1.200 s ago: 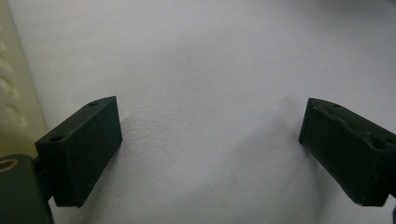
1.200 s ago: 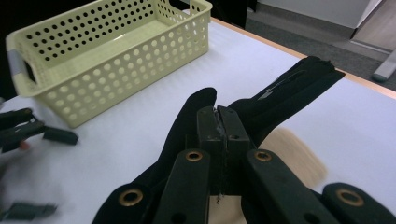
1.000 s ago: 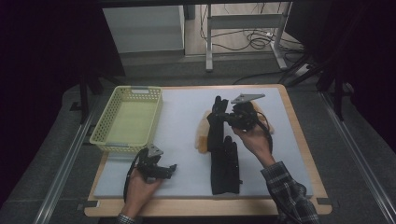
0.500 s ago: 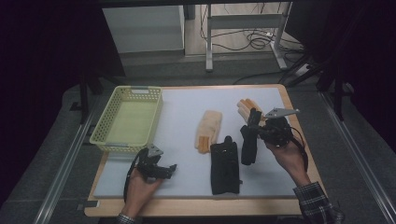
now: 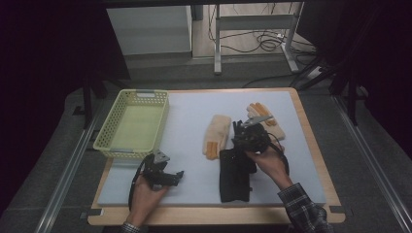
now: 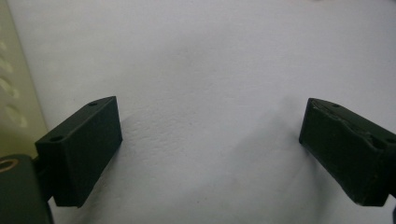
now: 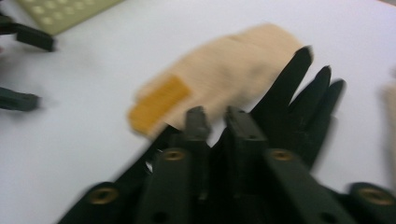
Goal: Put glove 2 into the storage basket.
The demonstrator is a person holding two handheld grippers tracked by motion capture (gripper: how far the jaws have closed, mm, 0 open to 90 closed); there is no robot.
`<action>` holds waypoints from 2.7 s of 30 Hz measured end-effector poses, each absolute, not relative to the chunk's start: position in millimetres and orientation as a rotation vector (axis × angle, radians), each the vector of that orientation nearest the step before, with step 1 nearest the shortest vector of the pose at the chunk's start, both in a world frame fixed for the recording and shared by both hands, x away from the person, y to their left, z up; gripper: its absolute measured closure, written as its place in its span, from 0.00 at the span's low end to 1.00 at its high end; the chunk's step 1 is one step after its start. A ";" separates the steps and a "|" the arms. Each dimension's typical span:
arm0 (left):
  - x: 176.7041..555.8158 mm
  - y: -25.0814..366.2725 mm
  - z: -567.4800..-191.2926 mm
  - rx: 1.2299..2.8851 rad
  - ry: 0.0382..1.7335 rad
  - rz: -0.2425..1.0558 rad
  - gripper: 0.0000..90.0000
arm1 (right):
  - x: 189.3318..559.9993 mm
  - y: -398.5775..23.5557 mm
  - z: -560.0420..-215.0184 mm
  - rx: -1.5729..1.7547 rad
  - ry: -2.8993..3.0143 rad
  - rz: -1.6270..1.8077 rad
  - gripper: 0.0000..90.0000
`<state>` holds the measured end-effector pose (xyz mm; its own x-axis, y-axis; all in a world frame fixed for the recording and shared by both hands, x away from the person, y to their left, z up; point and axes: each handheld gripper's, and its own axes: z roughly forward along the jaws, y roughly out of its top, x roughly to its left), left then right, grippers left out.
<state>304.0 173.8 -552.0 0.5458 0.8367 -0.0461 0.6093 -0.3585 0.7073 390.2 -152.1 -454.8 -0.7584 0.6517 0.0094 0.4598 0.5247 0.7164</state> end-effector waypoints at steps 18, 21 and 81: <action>303.9 173.7 -552.0 2.094 1.163 0.424 0.07 | 403.0 -186.6 -489.1 0.981 2.503 1.112 0.55; 303.9 173.7 -552.0 2.094 1.164 0.424 0.07 | 408.5 -179.0 -505.6 0.976 2.532 1.073 0.56; 303.9 173.6 -552.0 2.094 1.163 0.425 0.07 | 336.2 -193.7 -496.2 1.105 2.394 1.223 0.59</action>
<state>303.9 173.6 -552.0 0.5442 0.8377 -0.0468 0.6103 -0.3569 0.7072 336.2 -193.7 -496.2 -0.6872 0.7158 0.1240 0.5198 0.3653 0.7723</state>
